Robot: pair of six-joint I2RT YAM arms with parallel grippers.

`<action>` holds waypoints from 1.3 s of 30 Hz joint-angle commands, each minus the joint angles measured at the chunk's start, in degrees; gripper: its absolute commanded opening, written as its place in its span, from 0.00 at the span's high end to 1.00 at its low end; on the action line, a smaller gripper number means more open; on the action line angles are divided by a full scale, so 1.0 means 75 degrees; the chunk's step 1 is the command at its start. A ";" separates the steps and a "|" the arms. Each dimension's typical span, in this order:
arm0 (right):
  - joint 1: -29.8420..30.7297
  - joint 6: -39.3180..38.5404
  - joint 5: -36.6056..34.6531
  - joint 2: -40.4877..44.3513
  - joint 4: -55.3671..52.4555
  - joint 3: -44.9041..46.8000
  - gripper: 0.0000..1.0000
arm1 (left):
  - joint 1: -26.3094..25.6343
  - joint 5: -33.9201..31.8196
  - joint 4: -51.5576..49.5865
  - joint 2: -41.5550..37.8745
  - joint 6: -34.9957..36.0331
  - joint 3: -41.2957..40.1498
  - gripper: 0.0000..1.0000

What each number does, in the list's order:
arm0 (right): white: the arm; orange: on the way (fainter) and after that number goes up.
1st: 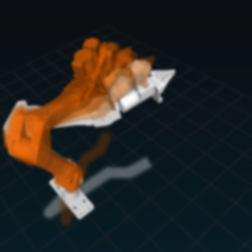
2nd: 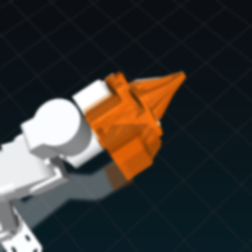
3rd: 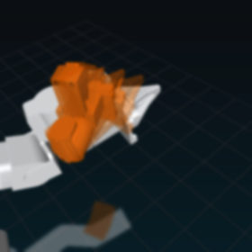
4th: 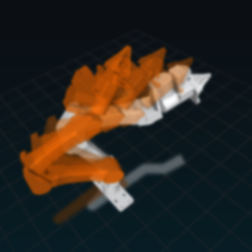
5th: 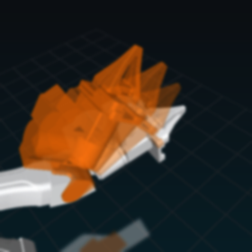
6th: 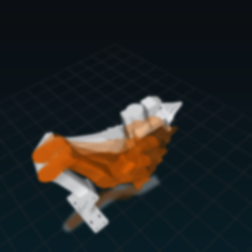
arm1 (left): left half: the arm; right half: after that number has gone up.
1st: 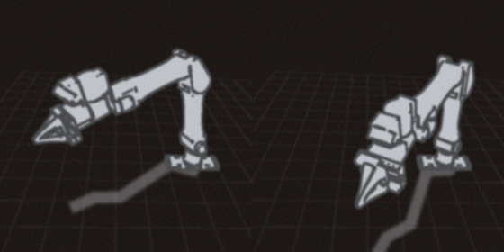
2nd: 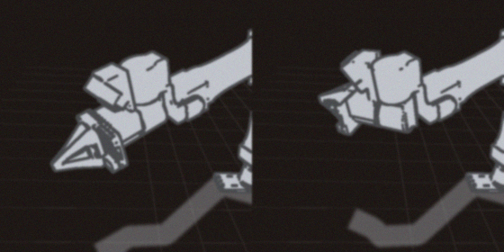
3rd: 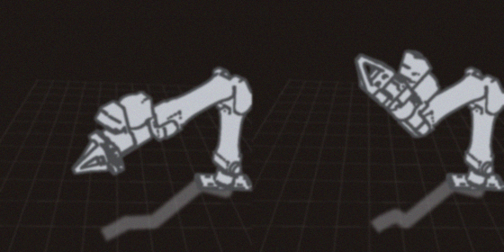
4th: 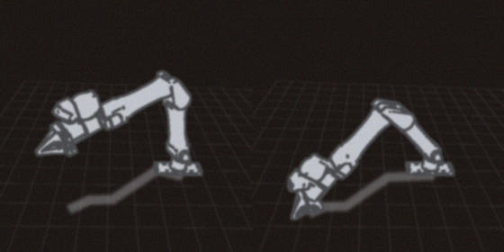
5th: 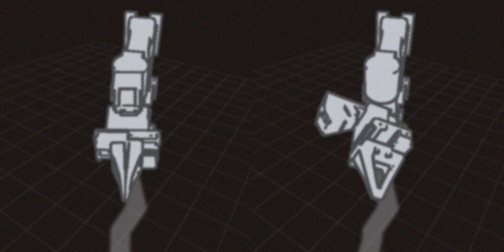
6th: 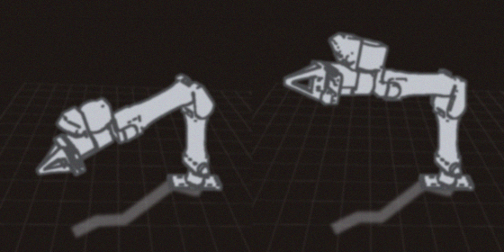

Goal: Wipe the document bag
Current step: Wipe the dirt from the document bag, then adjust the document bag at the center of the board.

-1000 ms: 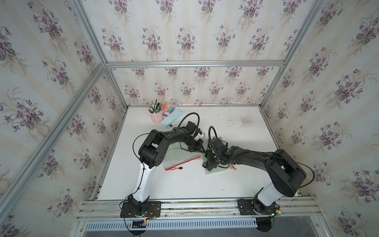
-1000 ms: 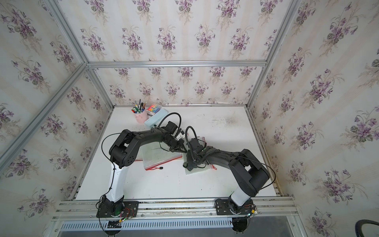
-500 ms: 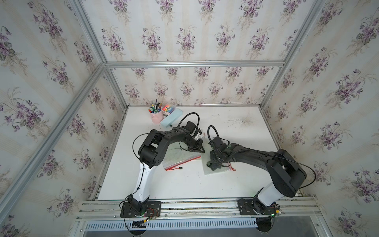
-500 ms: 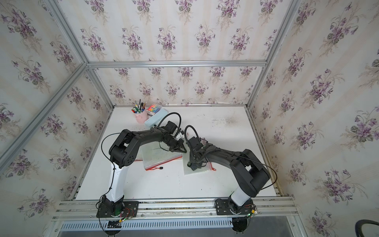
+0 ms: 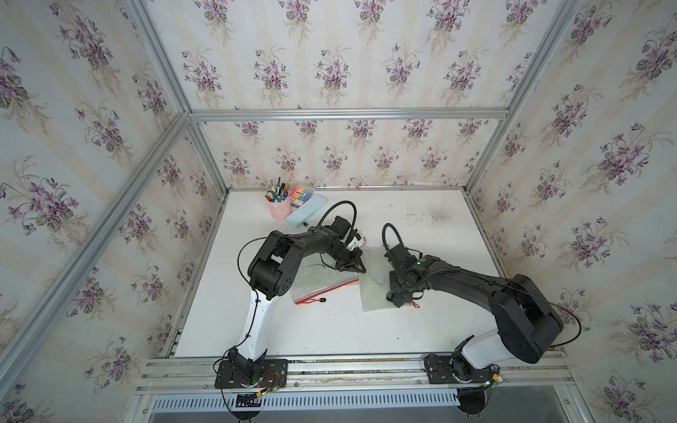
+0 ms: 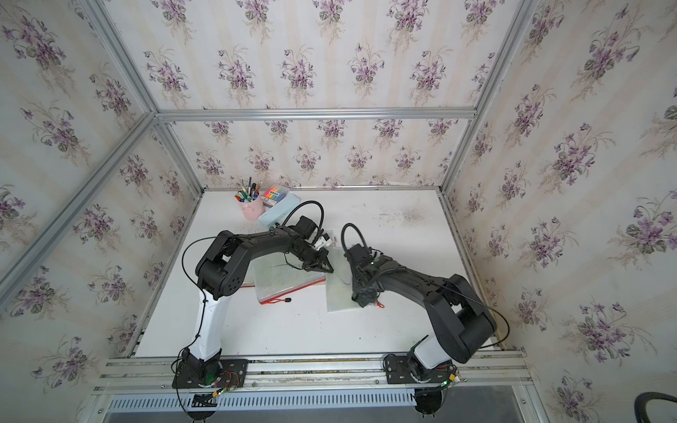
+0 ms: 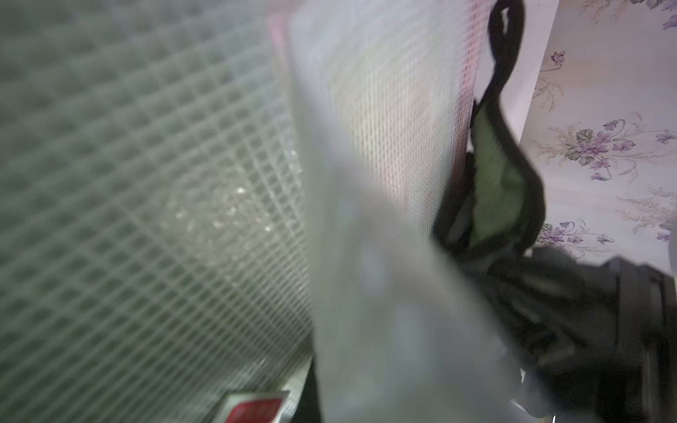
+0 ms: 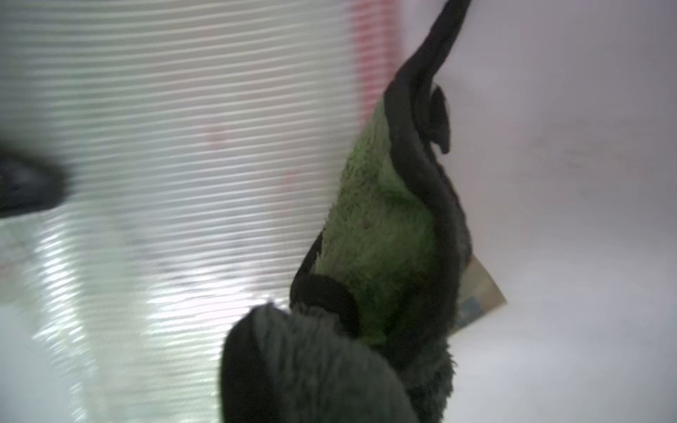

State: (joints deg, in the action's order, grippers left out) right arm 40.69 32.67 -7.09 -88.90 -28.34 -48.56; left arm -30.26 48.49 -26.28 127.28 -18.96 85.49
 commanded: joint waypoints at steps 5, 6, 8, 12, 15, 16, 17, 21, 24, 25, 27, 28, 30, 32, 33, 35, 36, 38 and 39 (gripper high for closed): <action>-0.0149 0.0033 0.0225 -0.0602 0.0746 -0.0869 0.90 | -0.0026 -0.0014 -0.0113 -0.0089 0.0070 0.0084 1.00; -0.0374 -0.0063 0.0208 -0.0637 0.0903 -0.0906 0.90 | -0.0051 -0.0028 -0.0164 -0.0121 0.0088 0.0098 1.00; -0.1030 -0.0266 0.0232 -0.0849 0.1143 -0.0996 0.90 | -0.0081 -0.0087 -0.0426 -0.0273 0.0165 0.0149 1.00; -0.2149 -0.0799 0.0024 -0.0724 0.0942 -0.1061 0.90 | -0.0057 -0.0718 -0.1585 -0.0934 0.0443 0.0219 1.00; -0.2825 -0.1108 0.0043 -0.0329 0.0855 -0.0901 0.90 | 0.0030 -0.1913 -0.3415 -0.1453 0.0880 0.0773 1.00; -0.2976 -0.1185 0.0062 -0.0269 0.0828 -0.0880 0.90 | 0.0066 -0.2427 -0.4088 -0.1574 0.0974 0.1040 1.00; -0.3081 -0.1273 0.0076 -0.0212 0.0825 -0.0851 0.90 | 0.0135 -0.3049 -0.4776 -0.1717 0.1046 0.1334 1.00; -0.3128 -0.1449 0.0006 -0.0217 0.0797 -0.0896 0.90 | 0.0462 -0.5050 -0.6429 -0.2462 0.1088 0.1981 1.00; -0.3128 -0.1426 0.0148 -0.0205 0.0976 -0.0778 0.90 | 0.0601 -0.6467 -0.7543 -0.2770 0.0886 0.2564 1.00; -0.3128 -0.1437 0.0134 -0.0232 0.1000 -0.0760 0.90 | 0.0602 -0.6841 -0.7883 -0.2810 0.0784 0.2786 1.00; -0.3140 -0.1523 0.0067 -0.0259 0.1054 -0.0734 0.90 | 0.0596 -0.7536 -0.8564 -0.2871 0.0448 0.3261 1.00; -0.3151 -0.1573 0.0058 -0.0268 0.1076 -0.0707 0.90 | 0.0581 -0.7859 -0.8835 -0.2907 0.0271 0.3426 1.00; -0.3172 -0.1673 0.0144 -0.0275 0.1180 -0.0632 0.90 | 0.0501 -0.8381 -0.9187 -0.2870 -0.0090 0.3704 1.00; -0.3196 -0.1717 0.0222 -0.0275 0.1310 -0.0535 0.90 | 0.0251 -0.8600 -0.9410 -0.2637 -0.0451 0.3897 1.00; -0.3219 -0.1730 0.0291 -0.0242 0.1400 -0.0470 0.90 | 0.0049 -0.8630 -0.9486 -0.2441 -0.0630 0.4000 1.00; -0.3239 -0.1745 0.0393 -0.0189 0.1556 -0.0355 0.90 | -0.0414 -0.8683 -0.9723 -0.1869 -0.0950 0.4375 1.00; -0.3257 -0.1768 0.0469 -0.0157 0.1614 -0.0305 0.90 | -0.0677 -0.8779 -0.9903 -0.1529 -0.1168 0.4676 1.00; -0.3309 -0.1794 0.0557 -0.0113 0.1696 -0.0233 0.90 | -0.1109 -0.8657 -1.0004 -0.0903 -0.1342 0.5260 1.00; -0.3351 -0.1828 0.0613 -0.0076 0.1728 -0.0179 0.90 | -0.1299 -0.8570 -0.9990 -0.0612 -0.1485 0.5556 1.00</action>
State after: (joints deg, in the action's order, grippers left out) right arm 16.03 20.32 -3.90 -90.39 -18.28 -50.26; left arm -37.52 -14.22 -92.40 119.61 -25.19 123.50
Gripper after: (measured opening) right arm 0.144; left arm 0.048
